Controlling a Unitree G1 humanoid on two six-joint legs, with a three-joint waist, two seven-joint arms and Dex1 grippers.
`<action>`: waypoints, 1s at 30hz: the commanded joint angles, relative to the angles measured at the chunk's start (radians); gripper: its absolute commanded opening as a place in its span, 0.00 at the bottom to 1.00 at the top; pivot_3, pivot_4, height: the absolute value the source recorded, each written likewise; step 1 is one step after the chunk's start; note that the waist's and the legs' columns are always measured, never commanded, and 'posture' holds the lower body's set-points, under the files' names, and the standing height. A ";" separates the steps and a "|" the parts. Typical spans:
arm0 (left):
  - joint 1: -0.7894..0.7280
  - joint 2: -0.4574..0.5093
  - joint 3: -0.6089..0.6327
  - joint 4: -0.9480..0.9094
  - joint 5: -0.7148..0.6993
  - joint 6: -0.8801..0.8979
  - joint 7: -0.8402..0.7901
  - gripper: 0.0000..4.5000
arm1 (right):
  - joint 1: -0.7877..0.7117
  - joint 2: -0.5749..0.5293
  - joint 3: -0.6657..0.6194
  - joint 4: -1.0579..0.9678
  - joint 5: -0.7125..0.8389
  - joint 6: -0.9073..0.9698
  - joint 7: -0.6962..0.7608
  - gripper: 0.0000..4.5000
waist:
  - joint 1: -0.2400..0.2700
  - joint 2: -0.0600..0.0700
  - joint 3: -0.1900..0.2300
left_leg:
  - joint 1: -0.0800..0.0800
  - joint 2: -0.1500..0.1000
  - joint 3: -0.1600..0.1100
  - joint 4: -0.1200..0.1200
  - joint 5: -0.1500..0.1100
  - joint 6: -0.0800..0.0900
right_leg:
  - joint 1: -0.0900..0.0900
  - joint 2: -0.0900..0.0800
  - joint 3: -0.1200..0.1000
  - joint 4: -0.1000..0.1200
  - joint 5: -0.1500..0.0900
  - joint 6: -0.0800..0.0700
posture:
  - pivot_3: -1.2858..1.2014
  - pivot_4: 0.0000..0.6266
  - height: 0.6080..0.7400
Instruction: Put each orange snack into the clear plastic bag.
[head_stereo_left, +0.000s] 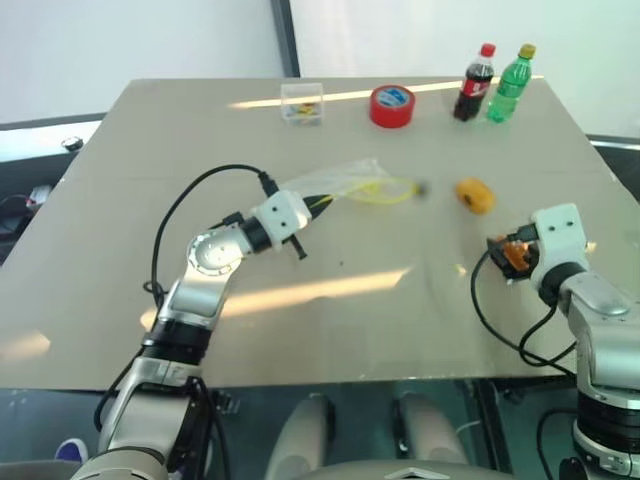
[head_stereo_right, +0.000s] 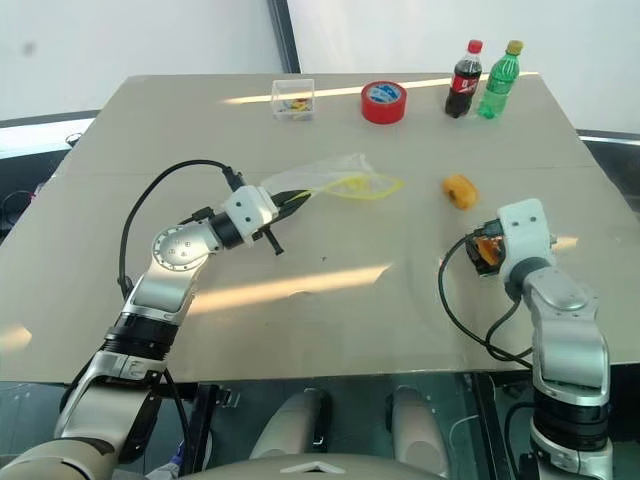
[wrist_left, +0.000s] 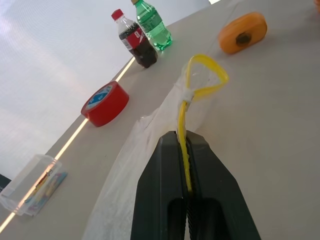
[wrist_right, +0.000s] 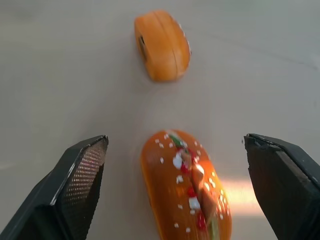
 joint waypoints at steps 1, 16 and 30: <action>-0.026 0.002 0.020 -0.022 -0.008 -0.002 0.000 0.00 | 0.003 0.003 -0.055 0.024 0.062 0.029 -0.005 0.99 | 0.000 0.000 0.000 | 0.000 0.000 0.000 0.000 0.000 0.000 | 0.000 0.000 0.000 0.000 0.000 0.000 | 0.52 0.24 1.00; -0.020 0.000 0.031 -0.040 -0.020 0.026 0.008 0.00 | -0.022 -0.062 0.071 0.006 0.180 -0.141 0.040 0.27 | -0.004 0.000 0.000 | 0.000 0.000 0.000 0.001 0.000 0.000 | 0.000 0.000 0.000 0.001 0.000 0.000 | 0.52 0.24 1.00; 0.005 0.007 0.017 -0.089 -0.013 0.014 -0.015 0.00 | -0.359 0.019 0.434 0.248 0.107 -0.295 0.009 0.27 | -0.001 0.000 0.000 | -0.001 0.000 -0.001 0.002 0.000 0.000 | 0.000 0.000 -0.001 0.001 0.000 0.000 | 0.52 0.24 1.00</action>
